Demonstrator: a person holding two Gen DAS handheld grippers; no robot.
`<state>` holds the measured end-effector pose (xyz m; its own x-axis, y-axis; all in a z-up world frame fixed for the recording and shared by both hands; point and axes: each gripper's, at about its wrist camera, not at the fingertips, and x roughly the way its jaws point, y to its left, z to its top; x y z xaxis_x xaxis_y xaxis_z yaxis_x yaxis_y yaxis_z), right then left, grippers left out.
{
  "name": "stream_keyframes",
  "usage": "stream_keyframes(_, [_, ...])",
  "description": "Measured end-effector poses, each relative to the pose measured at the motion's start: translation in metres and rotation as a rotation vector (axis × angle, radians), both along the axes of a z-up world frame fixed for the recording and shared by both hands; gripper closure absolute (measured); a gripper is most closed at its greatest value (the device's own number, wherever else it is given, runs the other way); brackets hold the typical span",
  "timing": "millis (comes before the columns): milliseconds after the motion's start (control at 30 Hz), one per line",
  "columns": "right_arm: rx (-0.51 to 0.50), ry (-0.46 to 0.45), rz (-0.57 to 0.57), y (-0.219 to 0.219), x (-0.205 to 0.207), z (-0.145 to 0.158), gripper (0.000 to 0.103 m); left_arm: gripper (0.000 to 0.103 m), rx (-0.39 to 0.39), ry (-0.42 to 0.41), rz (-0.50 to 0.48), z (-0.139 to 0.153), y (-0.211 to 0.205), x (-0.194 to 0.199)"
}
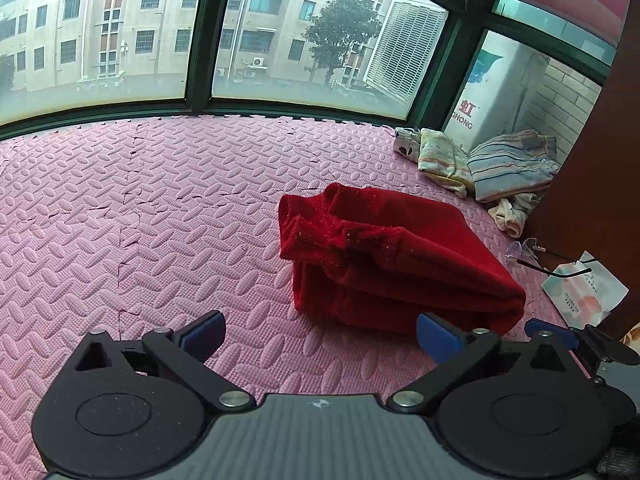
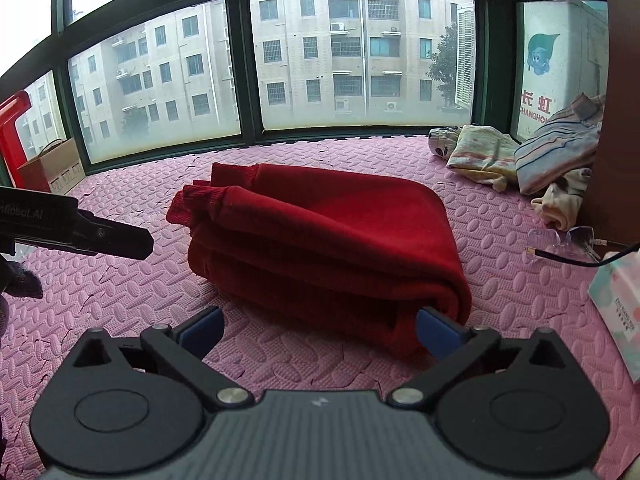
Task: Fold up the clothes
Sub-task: 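Open the left gripper and release the folded bundle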
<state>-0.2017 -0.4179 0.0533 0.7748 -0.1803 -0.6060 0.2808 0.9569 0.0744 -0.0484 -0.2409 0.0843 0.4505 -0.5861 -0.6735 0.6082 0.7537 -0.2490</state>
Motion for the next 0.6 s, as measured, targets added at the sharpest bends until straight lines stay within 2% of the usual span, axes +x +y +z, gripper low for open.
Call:
stream_keyframes(200, [0.011, 0.018, -0.019, 0.002, -0.002, -0.002, 0.0, 0.0, 0.061, -0.013, -0.006, -0.005, -0.004, -0.01])
stream_keyframes(267, [-0.002, -0.008, -0.015, 0.002, -0.002, 0.003, 0.0, 0.0, 0.077, -0.011, 0.004, -0.005, -0.005, -0.009])
stream_keyframes(467, [-0.045, -0.071, -0.044, -0.008, 0.008, 0.022, 0.0, 0.0, 0.051, -0.021, 0.093, 0.005, -0.013, 0.014])
stream_keyframes(600, [-0.082, -0.078, -0.077, -0.02, 0.035, 0.028, 0.0, 0.0, 0.041, -0.033, 0.139, 0.015, -0.023, 0.033])
